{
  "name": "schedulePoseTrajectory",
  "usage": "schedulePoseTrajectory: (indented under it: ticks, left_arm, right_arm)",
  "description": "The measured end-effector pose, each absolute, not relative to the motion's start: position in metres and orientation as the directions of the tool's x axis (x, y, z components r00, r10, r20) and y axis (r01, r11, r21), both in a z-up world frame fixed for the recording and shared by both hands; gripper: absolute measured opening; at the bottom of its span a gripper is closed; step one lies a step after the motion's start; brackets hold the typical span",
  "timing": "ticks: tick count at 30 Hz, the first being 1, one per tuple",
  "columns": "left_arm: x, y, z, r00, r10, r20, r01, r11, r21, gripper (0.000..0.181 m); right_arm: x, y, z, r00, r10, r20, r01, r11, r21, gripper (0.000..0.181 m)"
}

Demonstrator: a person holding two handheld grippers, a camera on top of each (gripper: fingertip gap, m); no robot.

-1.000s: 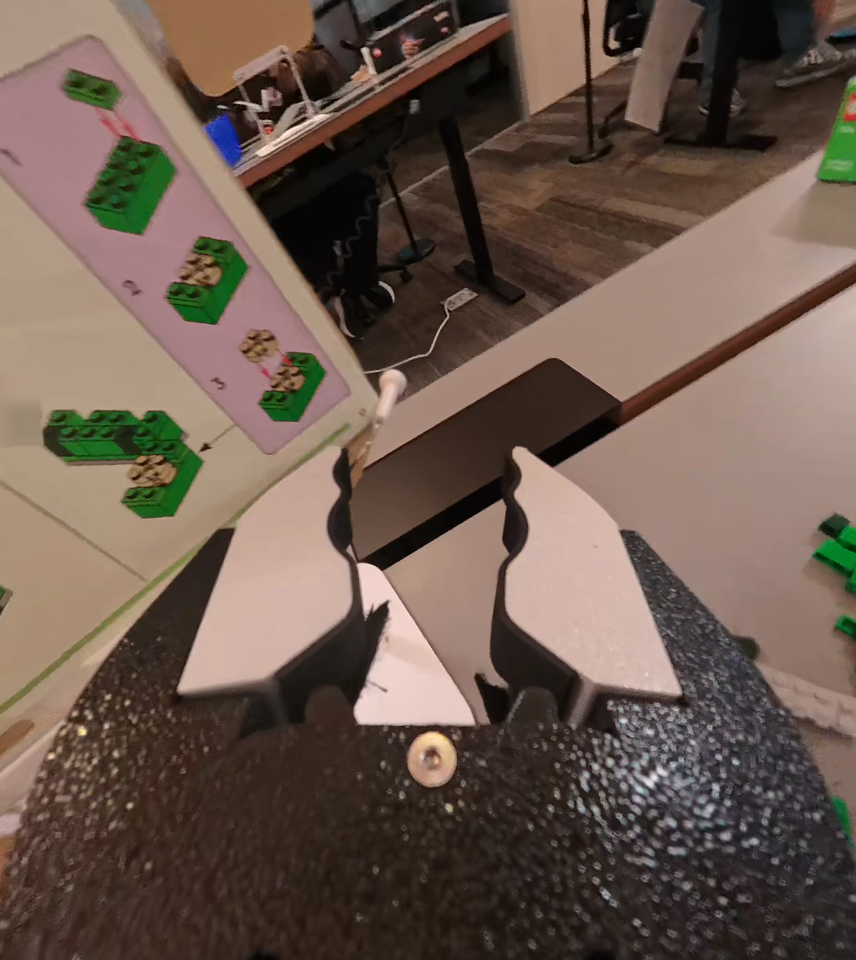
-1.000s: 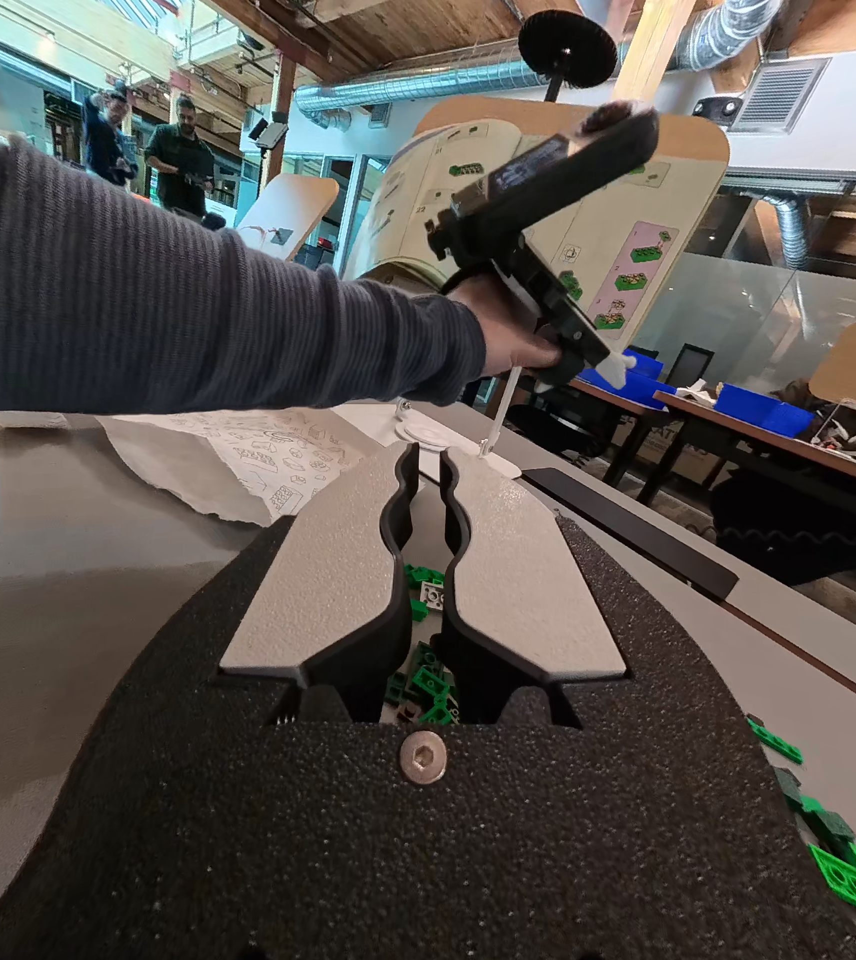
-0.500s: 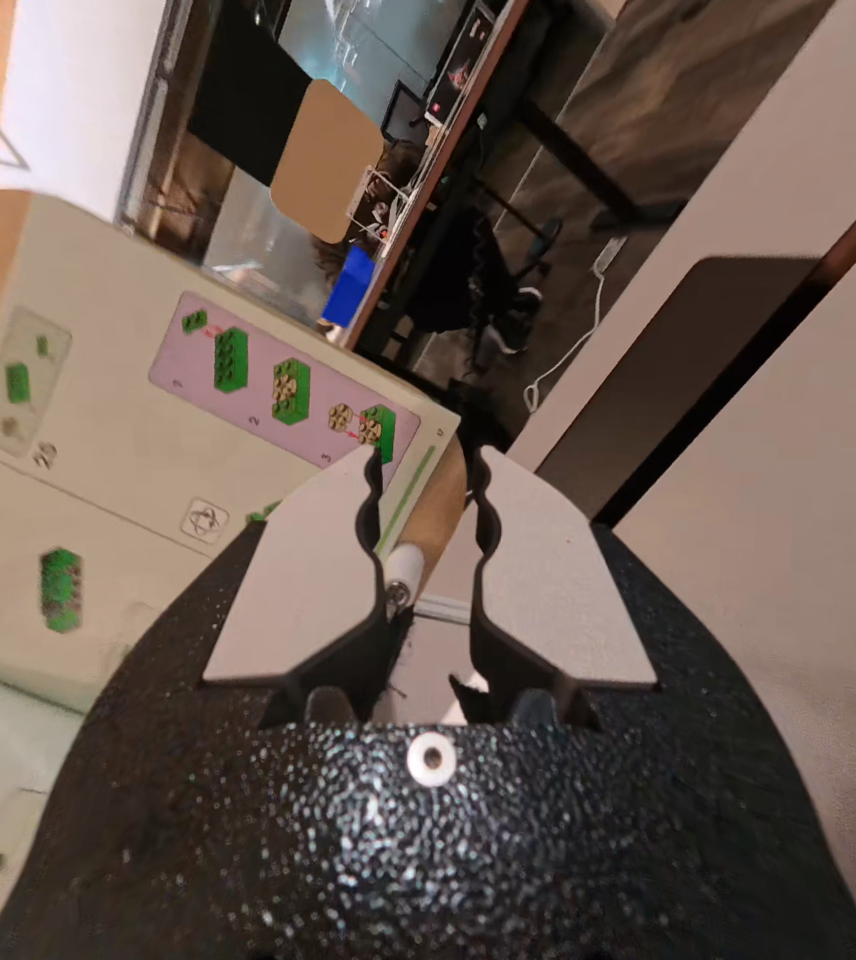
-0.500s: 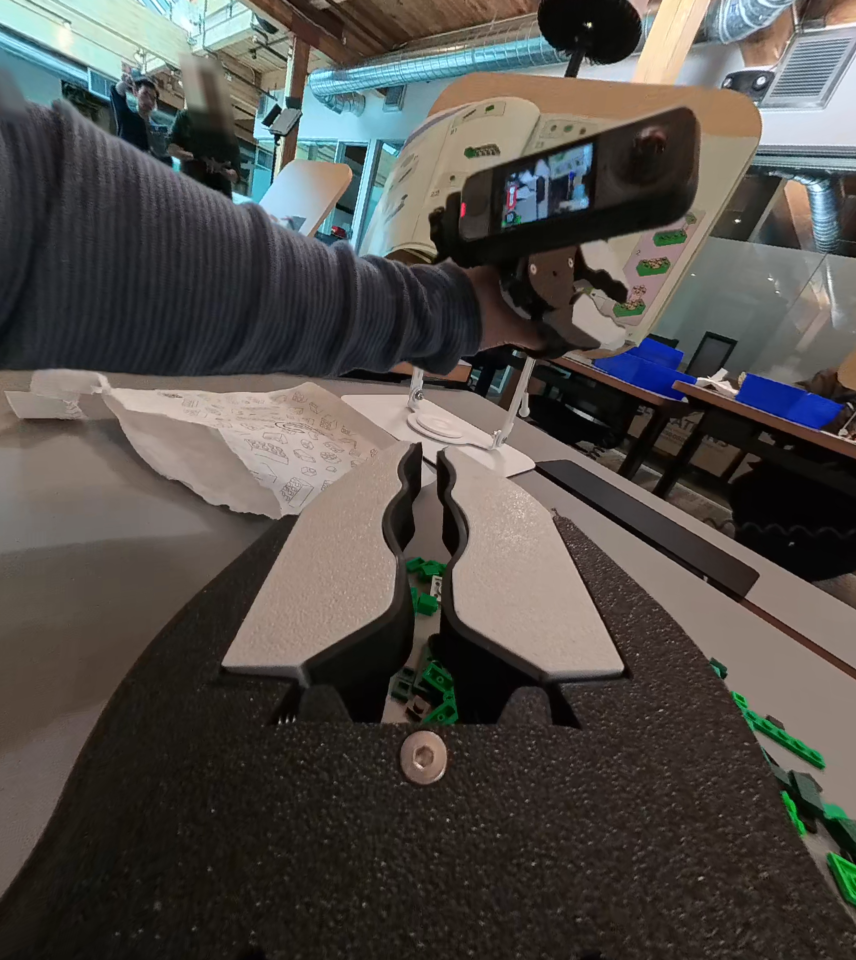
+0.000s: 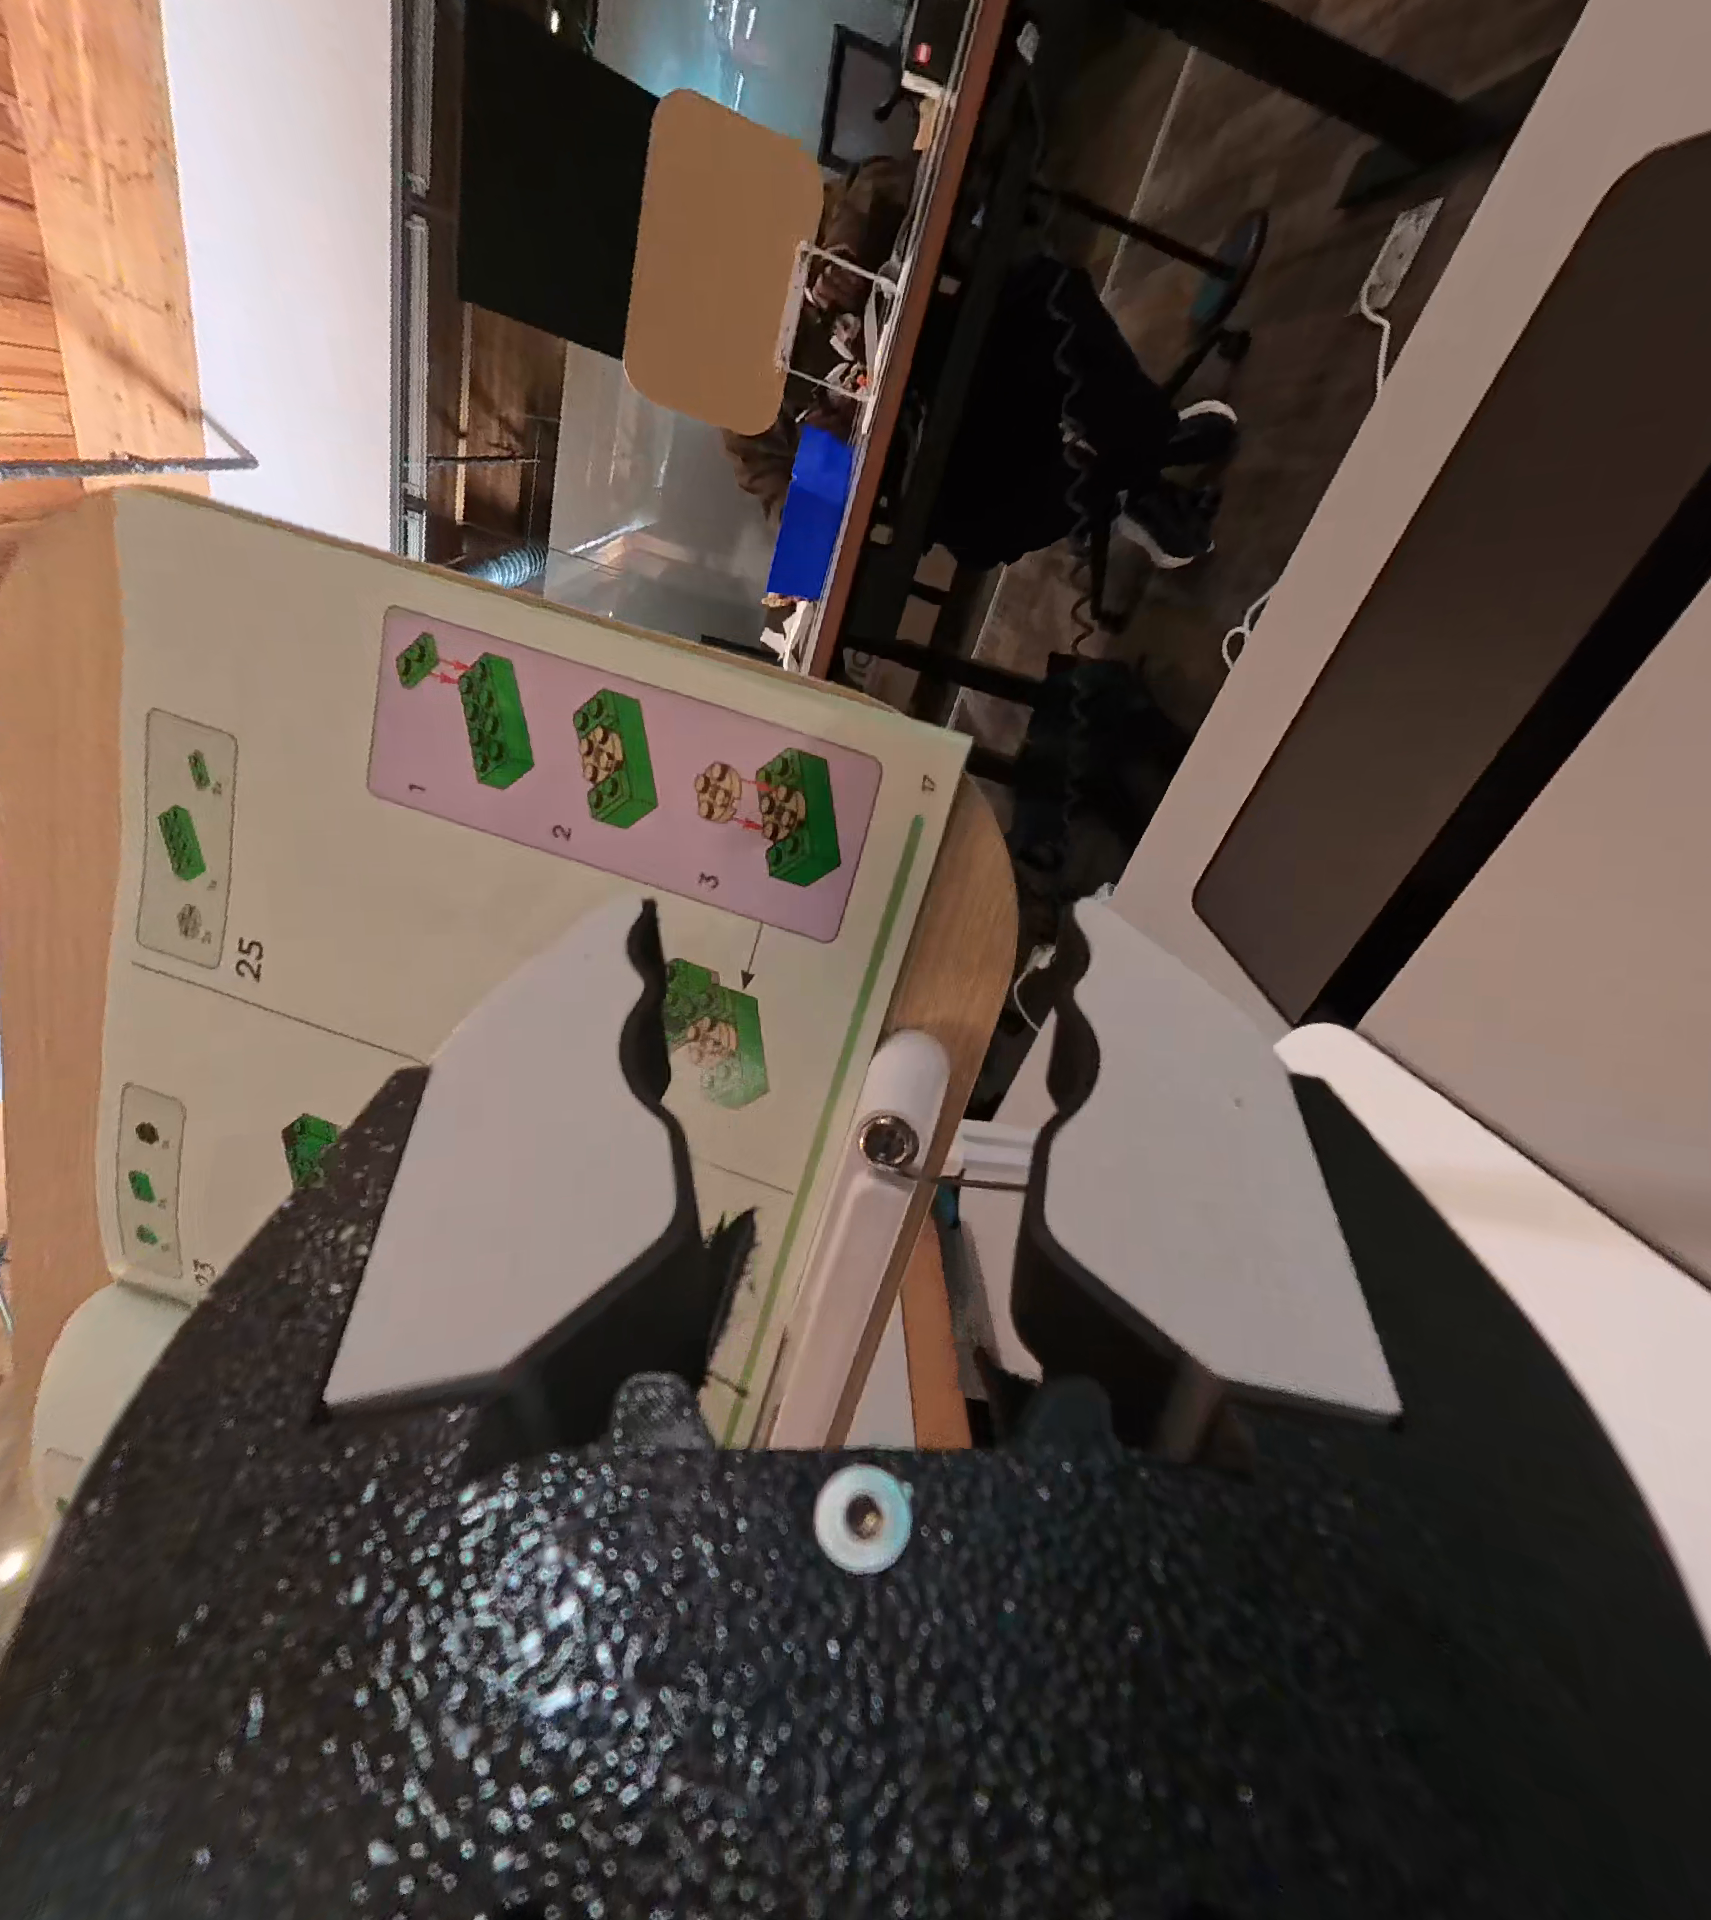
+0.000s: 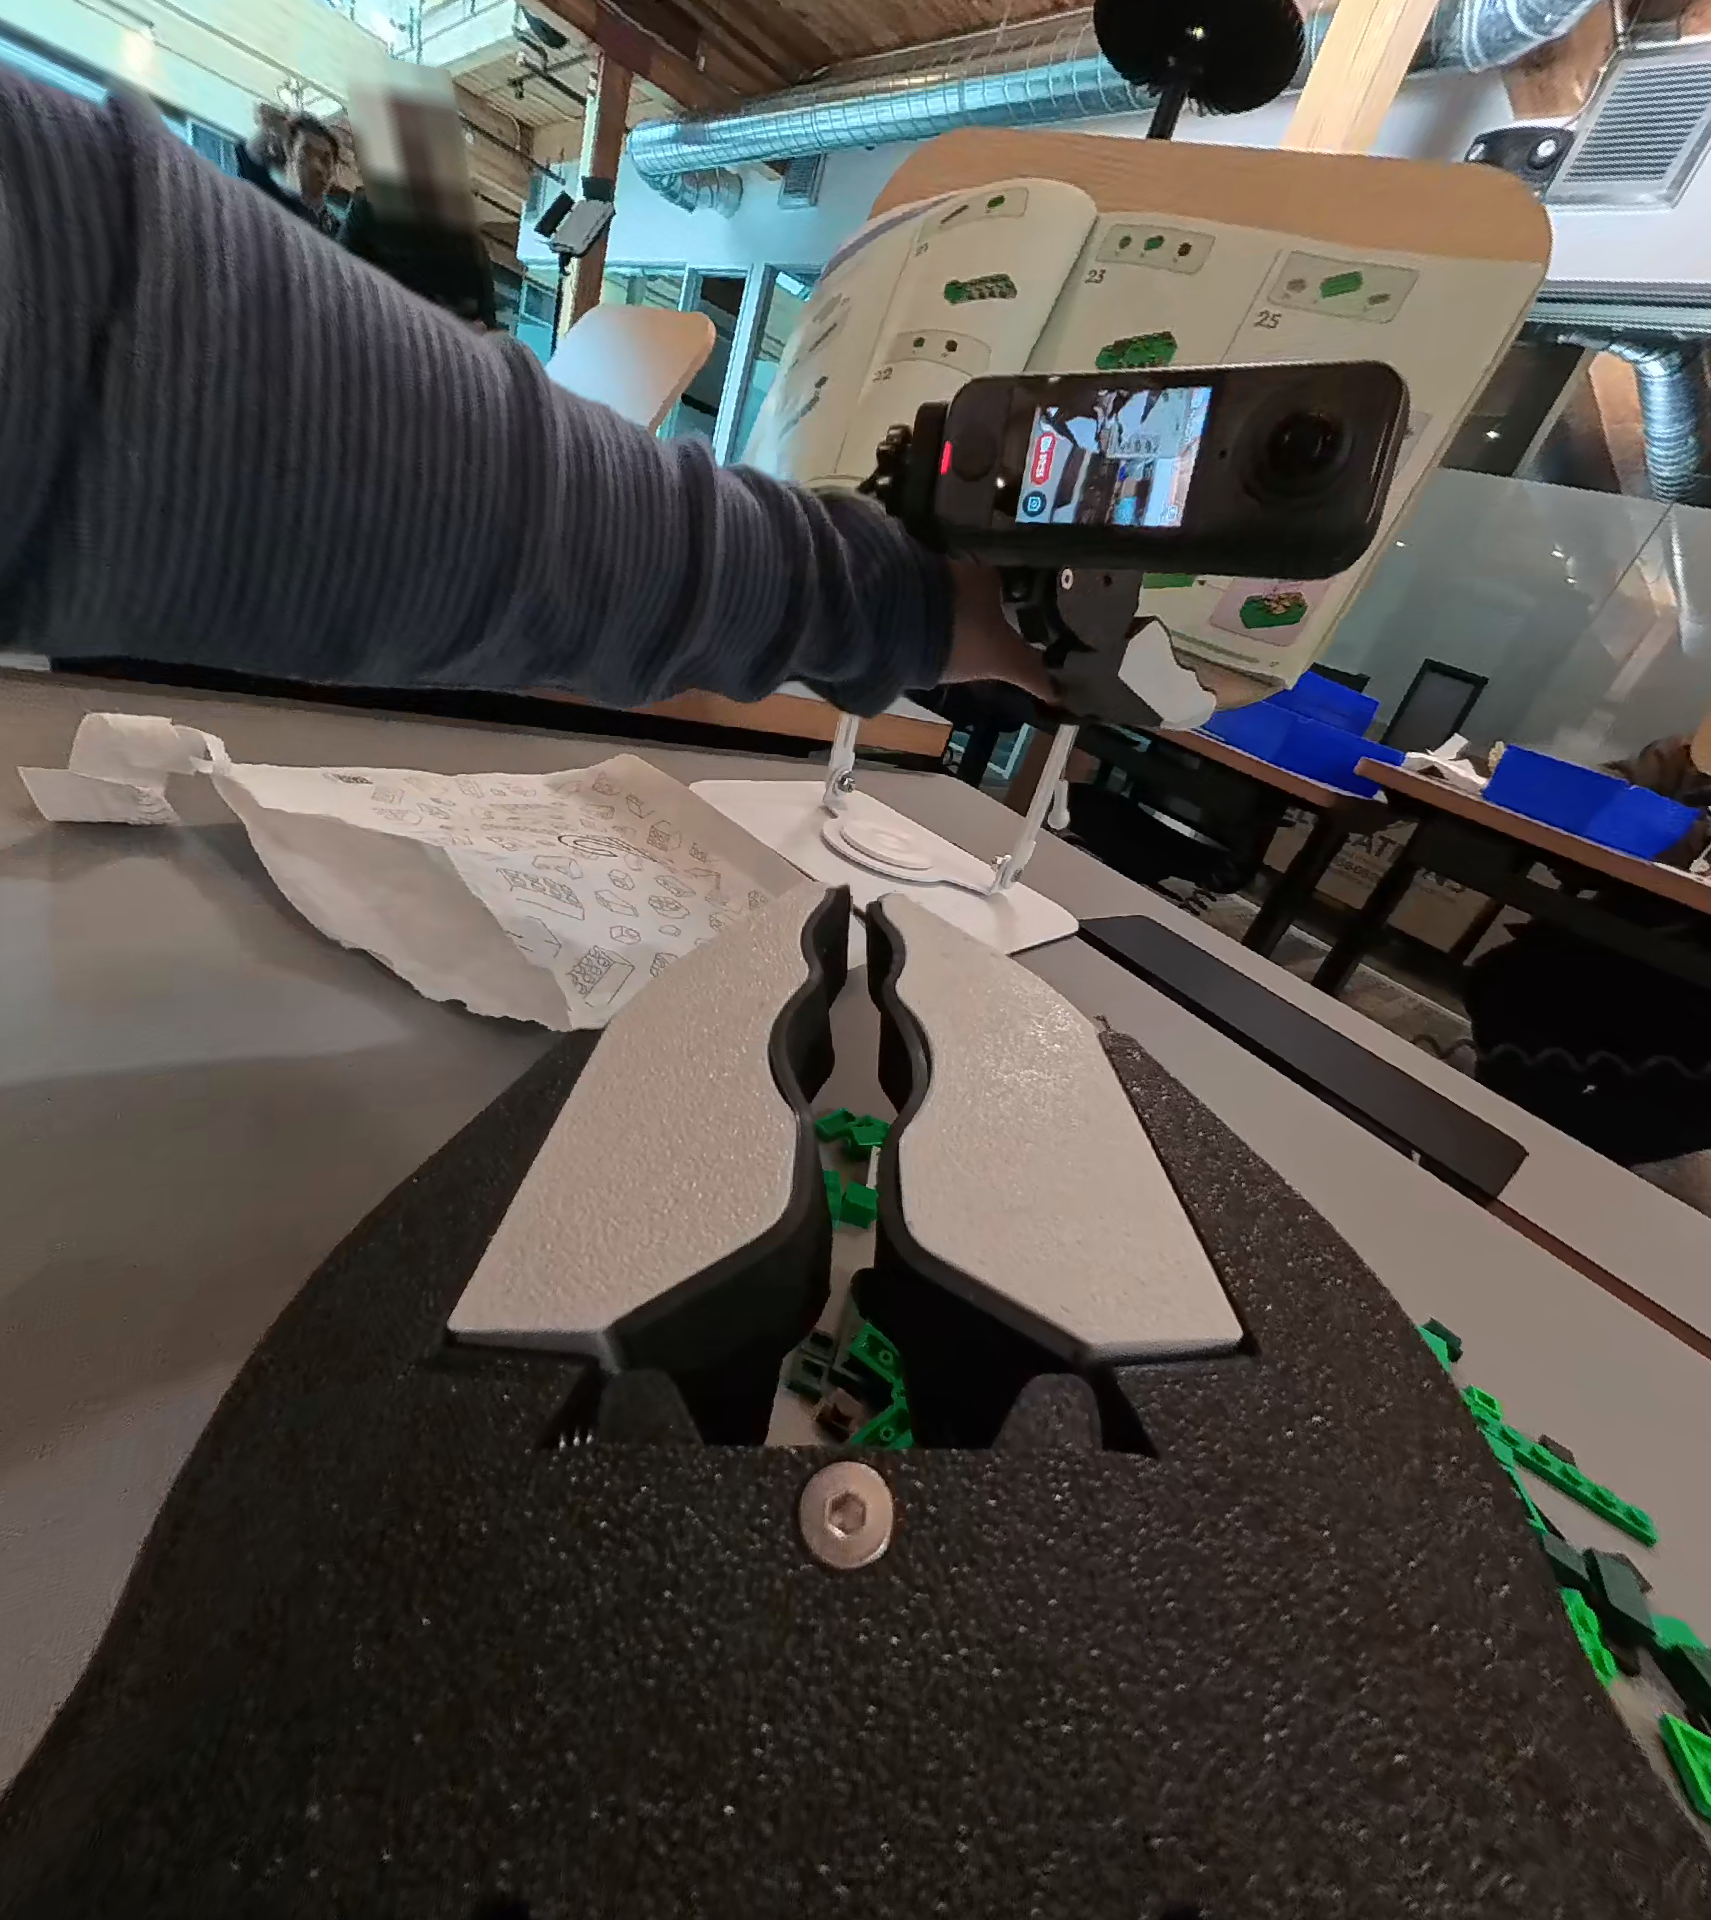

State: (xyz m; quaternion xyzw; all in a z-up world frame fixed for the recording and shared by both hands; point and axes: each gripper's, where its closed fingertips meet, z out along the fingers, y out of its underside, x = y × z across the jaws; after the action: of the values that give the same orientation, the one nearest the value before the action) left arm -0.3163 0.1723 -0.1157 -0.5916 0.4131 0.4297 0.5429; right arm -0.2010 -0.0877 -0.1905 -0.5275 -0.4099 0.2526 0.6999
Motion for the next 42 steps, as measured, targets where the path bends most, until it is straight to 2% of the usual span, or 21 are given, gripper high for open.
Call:
schedulePoseTrajectory:
  ticks: [3, 8, 14, 18, 24, 36, 42]
  left_arm:
    - [-0.316, 0.172, -0.112, 0.271, -0.021, -0.962, -0.961, -0.061, -0.269, 0.062]
    - [-0.318, 0.171, -0.107, 0.297, 0.005, -0.955, -0.954, -0.038, -0.297, 0.060]
    - [-0.312, 0.170, -0.120, 0.259, -0.023, -0.966, -0.966, 0.004, -0.259, 0.048]
    - [-0.316, 0.177, -0.120, 0.243, 0.008, -0.970, -0.969, -0.036, -0.243, 0.051]
    - [-0.305, 0.181, -0.116, 0.238, 0.002, -0.971, -0.971, -0.001, -0.238, 0.042]
    - [-0.310, 0.181, -0.104, 0.233, 0.034, -0.972, -0.972, -0.003, -0.233, 0.041]
    - [-0.311, 0.175, -0.106, 0.234, 0.019, -0.972, -0.972, 0.013, -0.234, 0.026]
  right_arm:
    - [-0.202, -0.088, -0.191, 0.533, 0.786, 0.314, 0.084, 0.320, -0.944, 0.002]
    - [-0.202, -0.088, -0.192, 0.531, 0.787, 0.313, 0.087, 0.317, -0.944, 0.001]
    - [-0.203, -0.088, -0.193, 0.525, 0.792, 0.311, 0.089, 0.313, -0.946, 0.001]
    - [-0.204, -0.089, -0.194, 0.519, 0.796, 0.312, 0.093, 0.310, -0.946, 0.001]
    - [-0.205, -0.089, -0.195, 0.514, 0.799, 0.313, 0.098, 0.308, -0.946, 0.000]
    - [-0.207, -0.090, -0.197, 0.505, 0.801, 0.321, 0.108, 0.310, -0.945, 0.000]
    - [-0.207, -0.090, -0.197, 0.502, 0.802, 0.325, 0.113, 0.312, -0.943, 0.000]
